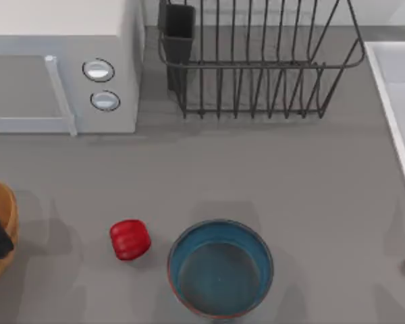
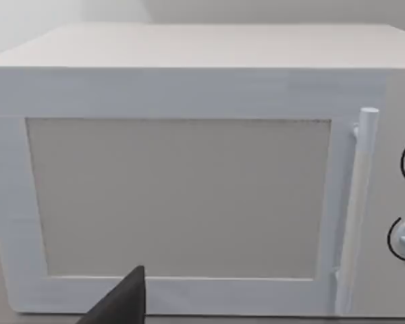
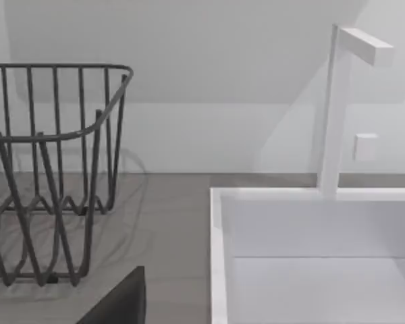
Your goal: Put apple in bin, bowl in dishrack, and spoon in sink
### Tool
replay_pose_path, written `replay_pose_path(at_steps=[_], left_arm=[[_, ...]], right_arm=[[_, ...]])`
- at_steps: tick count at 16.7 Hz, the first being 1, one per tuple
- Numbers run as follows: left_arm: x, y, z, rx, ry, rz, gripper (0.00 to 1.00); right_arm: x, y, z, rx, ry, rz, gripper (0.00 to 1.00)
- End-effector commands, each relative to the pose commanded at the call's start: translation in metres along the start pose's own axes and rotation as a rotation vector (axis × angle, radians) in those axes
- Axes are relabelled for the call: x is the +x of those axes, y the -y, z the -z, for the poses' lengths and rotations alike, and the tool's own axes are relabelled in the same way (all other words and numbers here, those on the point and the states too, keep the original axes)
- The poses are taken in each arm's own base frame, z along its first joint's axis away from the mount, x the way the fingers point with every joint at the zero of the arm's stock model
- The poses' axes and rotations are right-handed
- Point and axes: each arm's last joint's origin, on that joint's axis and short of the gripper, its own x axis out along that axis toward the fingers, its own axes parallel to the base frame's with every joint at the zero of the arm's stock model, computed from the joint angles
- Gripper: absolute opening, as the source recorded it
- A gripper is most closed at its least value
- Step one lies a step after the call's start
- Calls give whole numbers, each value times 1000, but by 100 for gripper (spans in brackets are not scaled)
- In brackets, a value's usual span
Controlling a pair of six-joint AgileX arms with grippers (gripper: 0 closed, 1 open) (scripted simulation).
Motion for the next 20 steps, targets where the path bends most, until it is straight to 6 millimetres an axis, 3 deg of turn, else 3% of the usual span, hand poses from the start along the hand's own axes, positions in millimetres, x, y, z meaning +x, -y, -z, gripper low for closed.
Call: replay_pose_path(at_steps=[4,9,14,20], left_arm=[[0,2,-6,12,-24,17,100],[11,14,-38,121,-239,133,100],[56,46,-61,353,-647,341,100],[118,110,-45,691,-1097,630,100]], right_arm=[[0,0,0,0,0,0,100],[0,0,0,0,0,0,100],[0,0,0,0,0,0,100],[0,0,0,0,0,0,100]])
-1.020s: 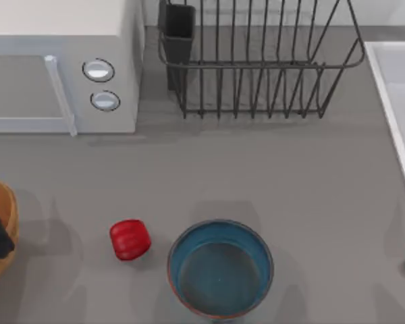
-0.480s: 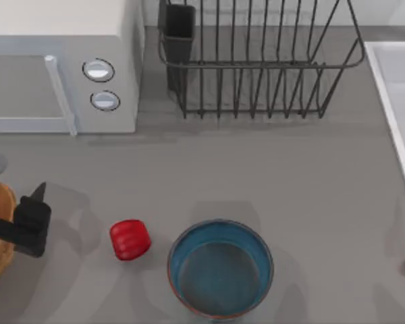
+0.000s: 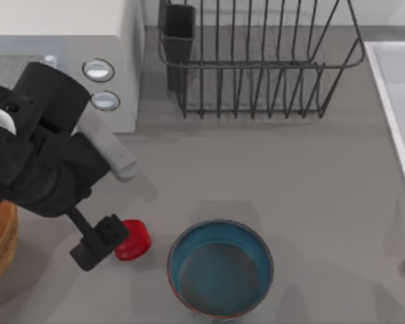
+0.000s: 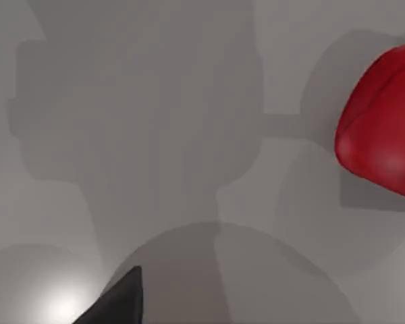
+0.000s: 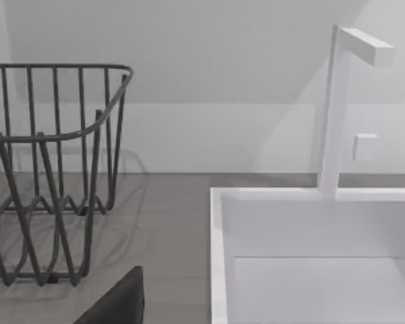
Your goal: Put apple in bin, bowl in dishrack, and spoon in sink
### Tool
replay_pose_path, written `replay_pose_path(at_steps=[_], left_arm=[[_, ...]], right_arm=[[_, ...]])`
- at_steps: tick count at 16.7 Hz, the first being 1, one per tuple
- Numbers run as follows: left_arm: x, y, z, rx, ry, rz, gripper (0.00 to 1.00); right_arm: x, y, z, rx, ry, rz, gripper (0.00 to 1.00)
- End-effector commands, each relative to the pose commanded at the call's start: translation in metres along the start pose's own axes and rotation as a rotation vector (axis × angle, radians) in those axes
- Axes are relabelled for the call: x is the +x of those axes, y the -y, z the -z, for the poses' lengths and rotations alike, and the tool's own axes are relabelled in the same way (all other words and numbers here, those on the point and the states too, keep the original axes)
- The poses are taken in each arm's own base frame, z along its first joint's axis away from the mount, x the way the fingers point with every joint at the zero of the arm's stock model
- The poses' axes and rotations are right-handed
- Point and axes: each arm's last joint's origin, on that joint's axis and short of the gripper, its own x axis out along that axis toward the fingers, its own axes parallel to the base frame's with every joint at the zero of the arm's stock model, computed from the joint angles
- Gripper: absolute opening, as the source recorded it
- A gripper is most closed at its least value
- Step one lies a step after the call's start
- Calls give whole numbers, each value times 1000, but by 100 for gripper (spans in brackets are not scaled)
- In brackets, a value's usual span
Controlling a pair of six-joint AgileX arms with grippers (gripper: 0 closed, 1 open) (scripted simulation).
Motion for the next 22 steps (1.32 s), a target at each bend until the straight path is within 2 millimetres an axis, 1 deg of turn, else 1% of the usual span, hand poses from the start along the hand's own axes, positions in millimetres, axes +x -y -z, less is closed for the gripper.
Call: replay_pose_path(at_steps=[2,4,6,8,13,15,17,20,22], left_arm=[[14,5,-22,98,-97,60,100],[27,11,-39,176,-170,106,100],[38,16,-51,231,-218,137,100],[42,19,-57,259,-240,153,100],[43,18,-56,255,-240,152,100],[48,19,-55,258,-242,154,100],[62,21,-53,260,-243,155,100],[91,24,-46,259,-233,150,100],[105,26,-41,260,-237,152,100]], right_arm=[[0,0,0,0,0,0,100],[0,0,0,0,0,0,100],[0,0,0,0,0,0,100],[0,0,0,0,0,0,100],[0,0,0,0,0,0,100],[0,0,0,0,0,0,100],[0,0,0,0,0,0,100],[0,0,0,0,0,0,100],[0,0,0,0,0,0,100]])
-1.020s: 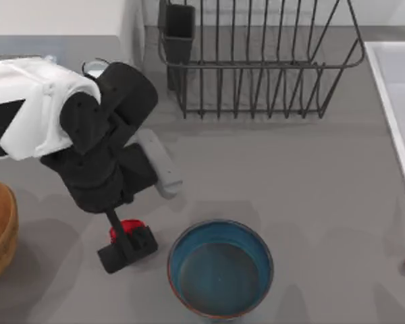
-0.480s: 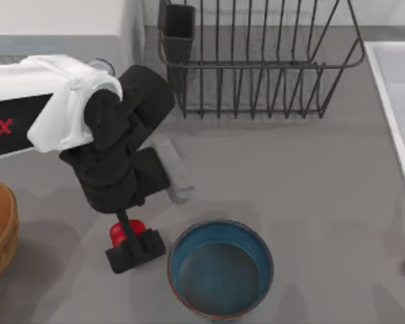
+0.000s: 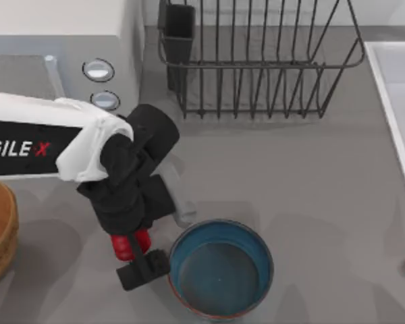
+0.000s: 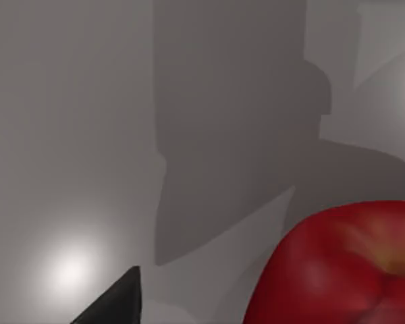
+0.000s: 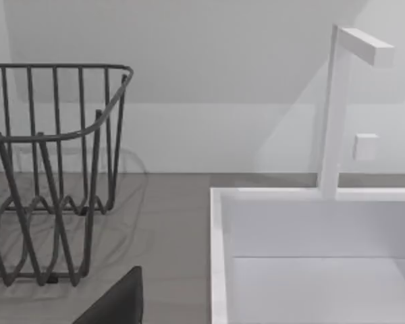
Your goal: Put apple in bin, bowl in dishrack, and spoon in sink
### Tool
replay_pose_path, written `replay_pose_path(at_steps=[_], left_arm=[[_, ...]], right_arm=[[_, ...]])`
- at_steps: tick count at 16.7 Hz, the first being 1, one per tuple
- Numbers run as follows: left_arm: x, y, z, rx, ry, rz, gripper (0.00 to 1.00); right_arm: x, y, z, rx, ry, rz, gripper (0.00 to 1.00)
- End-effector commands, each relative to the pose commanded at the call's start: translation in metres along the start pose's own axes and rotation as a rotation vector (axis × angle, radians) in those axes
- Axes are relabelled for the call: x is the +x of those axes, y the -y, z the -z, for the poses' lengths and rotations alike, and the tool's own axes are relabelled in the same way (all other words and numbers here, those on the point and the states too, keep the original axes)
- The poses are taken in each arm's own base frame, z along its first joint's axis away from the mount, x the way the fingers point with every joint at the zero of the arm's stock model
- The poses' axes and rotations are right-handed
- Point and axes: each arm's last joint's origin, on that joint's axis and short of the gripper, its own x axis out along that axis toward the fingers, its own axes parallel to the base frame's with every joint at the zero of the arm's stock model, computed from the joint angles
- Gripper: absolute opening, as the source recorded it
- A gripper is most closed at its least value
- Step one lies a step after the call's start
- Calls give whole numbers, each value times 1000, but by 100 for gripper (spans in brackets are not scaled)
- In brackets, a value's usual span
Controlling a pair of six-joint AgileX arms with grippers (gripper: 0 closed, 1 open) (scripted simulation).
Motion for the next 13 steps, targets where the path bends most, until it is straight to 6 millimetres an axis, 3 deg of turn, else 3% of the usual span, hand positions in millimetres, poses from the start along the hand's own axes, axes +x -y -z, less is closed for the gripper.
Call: replay_pose_path(at_steps=[5,13], left_arm=[[5,1,1,1,-4,3,100],[5,1,1,1,-4,3,40]], right_arm=[[0,0,0,0,0,0,100],[0,0,0,0,0,0,100]])
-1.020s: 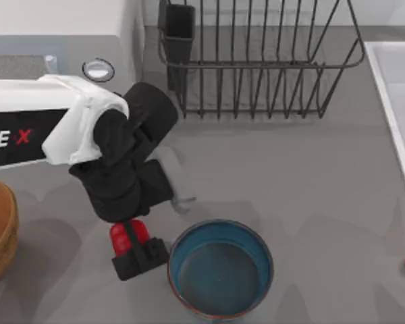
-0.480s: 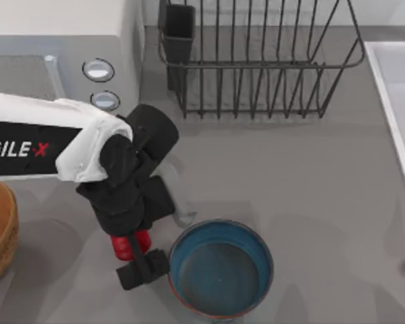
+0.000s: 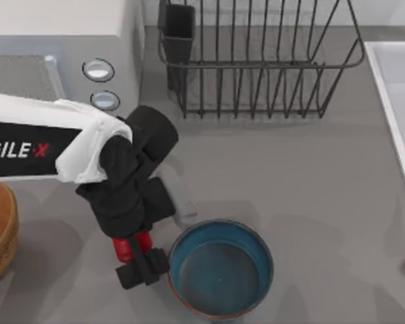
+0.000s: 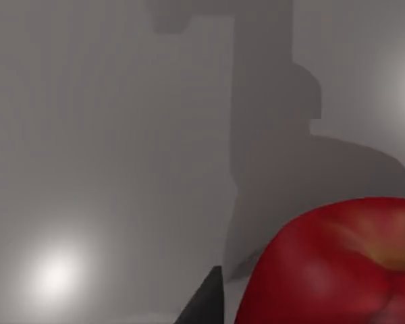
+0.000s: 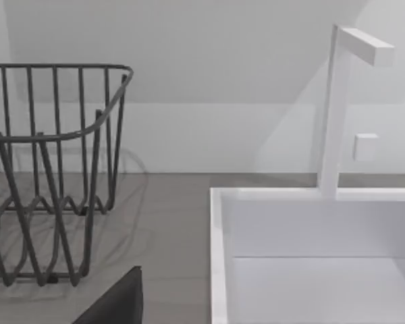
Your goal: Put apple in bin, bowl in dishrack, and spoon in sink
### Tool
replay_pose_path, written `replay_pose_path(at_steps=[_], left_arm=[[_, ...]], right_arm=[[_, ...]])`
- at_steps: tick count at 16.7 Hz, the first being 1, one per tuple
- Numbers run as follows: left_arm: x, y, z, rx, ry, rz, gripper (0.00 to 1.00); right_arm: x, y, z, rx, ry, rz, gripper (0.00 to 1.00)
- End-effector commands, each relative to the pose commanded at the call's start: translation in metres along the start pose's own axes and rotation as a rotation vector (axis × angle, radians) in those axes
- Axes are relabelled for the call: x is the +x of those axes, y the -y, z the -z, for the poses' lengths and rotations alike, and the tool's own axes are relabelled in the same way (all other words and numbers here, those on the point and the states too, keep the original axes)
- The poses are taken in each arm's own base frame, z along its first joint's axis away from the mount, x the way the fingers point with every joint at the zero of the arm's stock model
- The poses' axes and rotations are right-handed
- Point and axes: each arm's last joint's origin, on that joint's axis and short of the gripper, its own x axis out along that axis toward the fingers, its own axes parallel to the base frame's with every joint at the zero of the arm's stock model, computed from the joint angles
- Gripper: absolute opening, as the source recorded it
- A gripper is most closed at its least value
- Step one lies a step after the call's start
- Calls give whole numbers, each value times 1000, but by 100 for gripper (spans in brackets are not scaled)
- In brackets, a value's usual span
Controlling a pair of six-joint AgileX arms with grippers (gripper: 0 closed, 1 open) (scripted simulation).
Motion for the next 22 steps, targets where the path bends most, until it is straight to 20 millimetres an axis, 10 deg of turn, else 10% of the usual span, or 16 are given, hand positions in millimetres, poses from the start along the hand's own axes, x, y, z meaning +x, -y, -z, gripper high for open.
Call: replay_pose_path(at_steps=[6,16,22], left_arm=[[0,0,0,0,0,0,0],[-11,3,-1,-13,21,34,0],[-68,-3,-5,-12,5,43,0]], right_arm=[[0,0,0,0,0,0,100],[0,0,0,0,0,0,100],[0,0,0,0,0,0,100]])
